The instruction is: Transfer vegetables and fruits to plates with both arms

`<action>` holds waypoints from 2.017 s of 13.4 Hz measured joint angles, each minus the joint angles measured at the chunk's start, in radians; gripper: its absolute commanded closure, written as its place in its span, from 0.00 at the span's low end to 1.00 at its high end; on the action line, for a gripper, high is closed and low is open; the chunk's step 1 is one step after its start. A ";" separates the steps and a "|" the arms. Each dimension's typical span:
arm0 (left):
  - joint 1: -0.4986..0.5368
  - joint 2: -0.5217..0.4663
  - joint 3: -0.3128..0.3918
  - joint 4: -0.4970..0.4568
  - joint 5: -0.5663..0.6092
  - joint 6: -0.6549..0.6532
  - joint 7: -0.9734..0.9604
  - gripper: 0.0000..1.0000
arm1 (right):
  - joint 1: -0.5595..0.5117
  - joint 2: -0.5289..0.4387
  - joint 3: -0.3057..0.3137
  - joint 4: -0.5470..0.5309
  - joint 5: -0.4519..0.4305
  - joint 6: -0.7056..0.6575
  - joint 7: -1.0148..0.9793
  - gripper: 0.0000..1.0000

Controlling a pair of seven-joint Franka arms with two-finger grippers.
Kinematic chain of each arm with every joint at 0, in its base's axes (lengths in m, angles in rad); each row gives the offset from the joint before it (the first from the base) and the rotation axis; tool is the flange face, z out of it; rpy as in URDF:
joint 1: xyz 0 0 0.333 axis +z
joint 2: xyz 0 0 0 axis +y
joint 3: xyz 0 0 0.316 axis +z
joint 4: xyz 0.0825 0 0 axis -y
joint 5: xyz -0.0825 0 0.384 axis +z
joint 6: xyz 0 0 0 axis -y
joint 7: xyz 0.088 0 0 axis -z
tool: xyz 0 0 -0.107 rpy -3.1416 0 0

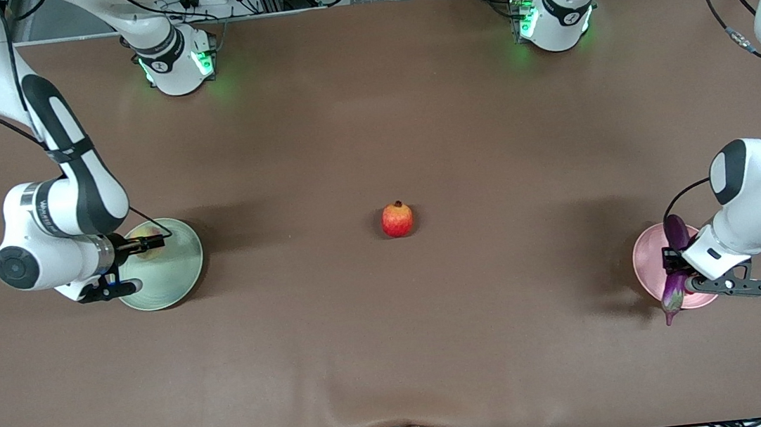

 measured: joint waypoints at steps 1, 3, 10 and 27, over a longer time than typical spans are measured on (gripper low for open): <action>0.004 0.000 0.001 0.006 0.000 0.000 -0.002 0.00 | 0.005 -0.006 0.005 0.047 0.041 -0.067 0.000 0.00; 0.008 -0.007 0.000 0.021 0.000 -0.006 -0.004 0.00 | 0.033 -0.019 0.014 0.138 0.084 -0.151 0.046 0.00; 0.004 -0.228 -0.109 0.047 -0.170 -0.258 -0.015 0.00 | 0.288 -0.028 0.023 0.275 0.257 -0.195 0.545 0.00; -0.402 -0.650 0.248 0.230 -0.547 -0.751 -0.107 0.00 | 0.713 0.278 0.021 0.340 0.485 0.402 1.184 0.00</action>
